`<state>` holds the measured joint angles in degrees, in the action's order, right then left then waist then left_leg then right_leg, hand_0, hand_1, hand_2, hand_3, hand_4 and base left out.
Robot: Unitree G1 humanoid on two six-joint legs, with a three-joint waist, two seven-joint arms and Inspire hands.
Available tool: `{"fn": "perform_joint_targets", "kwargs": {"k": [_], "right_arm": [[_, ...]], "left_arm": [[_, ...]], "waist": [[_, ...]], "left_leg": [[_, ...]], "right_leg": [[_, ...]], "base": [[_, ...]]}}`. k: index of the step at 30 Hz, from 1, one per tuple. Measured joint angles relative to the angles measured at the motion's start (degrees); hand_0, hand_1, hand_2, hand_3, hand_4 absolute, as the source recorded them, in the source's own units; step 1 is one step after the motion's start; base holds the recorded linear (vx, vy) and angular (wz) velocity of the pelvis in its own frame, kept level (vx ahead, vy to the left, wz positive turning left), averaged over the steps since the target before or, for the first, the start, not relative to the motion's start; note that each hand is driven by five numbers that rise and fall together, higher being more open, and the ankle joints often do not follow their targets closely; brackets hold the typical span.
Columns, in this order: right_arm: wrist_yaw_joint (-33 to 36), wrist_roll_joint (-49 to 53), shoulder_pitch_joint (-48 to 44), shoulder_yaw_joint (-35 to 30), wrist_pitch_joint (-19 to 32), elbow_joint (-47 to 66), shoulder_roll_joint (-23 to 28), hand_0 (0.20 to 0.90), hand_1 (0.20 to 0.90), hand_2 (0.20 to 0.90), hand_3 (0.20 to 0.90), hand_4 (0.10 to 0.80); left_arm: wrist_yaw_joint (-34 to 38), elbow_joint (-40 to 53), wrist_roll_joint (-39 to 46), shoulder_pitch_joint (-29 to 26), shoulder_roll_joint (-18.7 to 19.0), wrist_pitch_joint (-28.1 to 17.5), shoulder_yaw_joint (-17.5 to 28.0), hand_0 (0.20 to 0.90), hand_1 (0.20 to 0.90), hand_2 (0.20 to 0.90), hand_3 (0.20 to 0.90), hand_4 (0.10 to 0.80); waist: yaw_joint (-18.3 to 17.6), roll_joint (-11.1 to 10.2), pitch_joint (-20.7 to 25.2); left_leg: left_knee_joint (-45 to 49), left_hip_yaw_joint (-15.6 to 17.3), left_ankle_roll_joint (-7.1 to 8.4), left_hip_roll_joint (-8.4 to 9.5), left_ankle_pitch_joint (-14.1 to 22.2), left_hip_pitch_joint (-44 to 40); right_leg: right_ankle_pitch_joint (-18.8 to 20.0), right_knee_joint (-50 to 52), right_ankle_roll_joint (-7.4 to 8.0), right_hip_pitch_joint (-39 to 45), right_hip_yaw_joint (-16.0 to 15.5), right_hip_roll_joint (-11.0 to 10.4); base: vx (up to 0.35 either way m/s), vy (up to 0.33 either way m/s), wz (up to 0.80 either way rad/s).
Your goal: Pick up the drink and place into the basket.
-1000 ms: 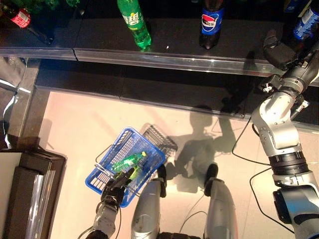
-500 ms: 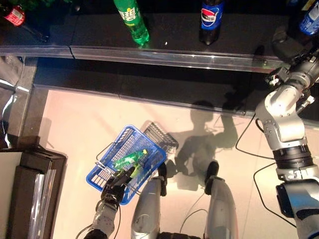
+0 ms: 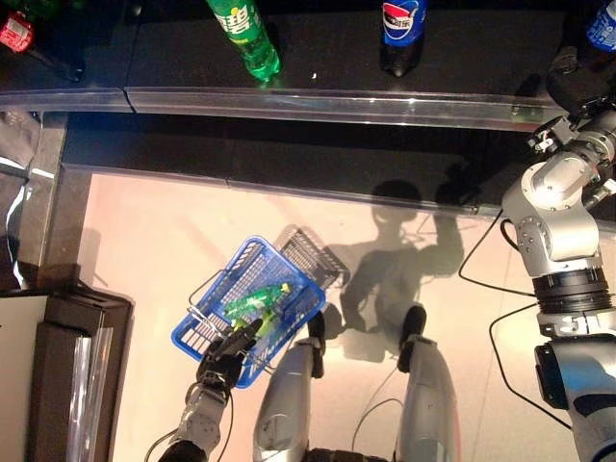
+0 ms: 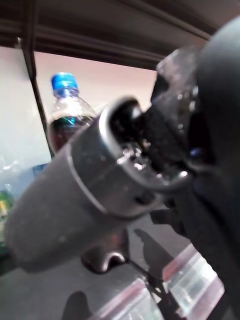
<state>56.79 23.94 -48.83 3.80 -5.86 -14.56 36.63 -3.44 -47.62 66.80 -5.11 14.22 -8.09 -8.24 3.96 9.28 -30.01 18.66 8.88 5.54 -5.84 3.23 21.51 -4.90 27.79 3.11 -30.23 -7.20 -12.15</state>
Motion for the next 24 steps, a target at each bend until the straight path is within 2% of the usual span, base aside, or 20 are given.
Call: {"fn": "perform_joint_targets", "kwargs": {"k": [8, 15, 24], "right_arm": [[-0.15, 0.00, -1.02, 0.01, -3.14, -0.94, 3.13, 0.900, 0.900, 0.900, 0.900, 0.800], [-0.58, 1.90, -9.12, 0.89, -3.50, -5.89, 6.51, 0.900, 0.900, 0.900, 0.900, 0.800], [-5.76, 6.86, -13.75, 5.63, -3.21, -5.91, 6.62, 0.900, 0.900, 0.900, 0.900, 0.800]], "left_arm": [[0.00, 1.51, 0.02, -0.03, 0.34, 0.39, -0.03, 0.300, 0.300, 0.300, 0.200, 0.100], [-0.11, 2.78, 0.03, -0.09, 0.82, 0.64, -0.27, 0.300, 0.300, 0.300, 0.200, 0.100], [-0.12, 4.45, 0.48, -1.86, 1.44, 2.77, -0.44, 0.300, 0.300, 0.300, 0.200, 0.100]], "waist": [[-0.29, 0.00, 0.00], [-0.16, 0.00, 0.00], [-0.05, 0.00, 0.00]], "left_leg": [[-0.07, 0.07, -0.01, 0.07, -0.01, 0.00], [-0.79, 0.00, 0.07, 0.40, -0.25, 1.06], [-1.56, -0.05, 0.17, 0.66, -0.37, 1.55]], "right_leg": [[0.11, 0.03, 0.10, -0.17, 0.16, -0.04], [0.27, 0.40, 0.07, -2.17, 1.15, 0.11], [0.47, 0.76, -0.05, -3.45, 1.12, -0.07]], "base": [[0.002, -0.022, -0.01], [-0.006, -0.039, -0.06], [-0.002, -0.002, -0.04]]}}
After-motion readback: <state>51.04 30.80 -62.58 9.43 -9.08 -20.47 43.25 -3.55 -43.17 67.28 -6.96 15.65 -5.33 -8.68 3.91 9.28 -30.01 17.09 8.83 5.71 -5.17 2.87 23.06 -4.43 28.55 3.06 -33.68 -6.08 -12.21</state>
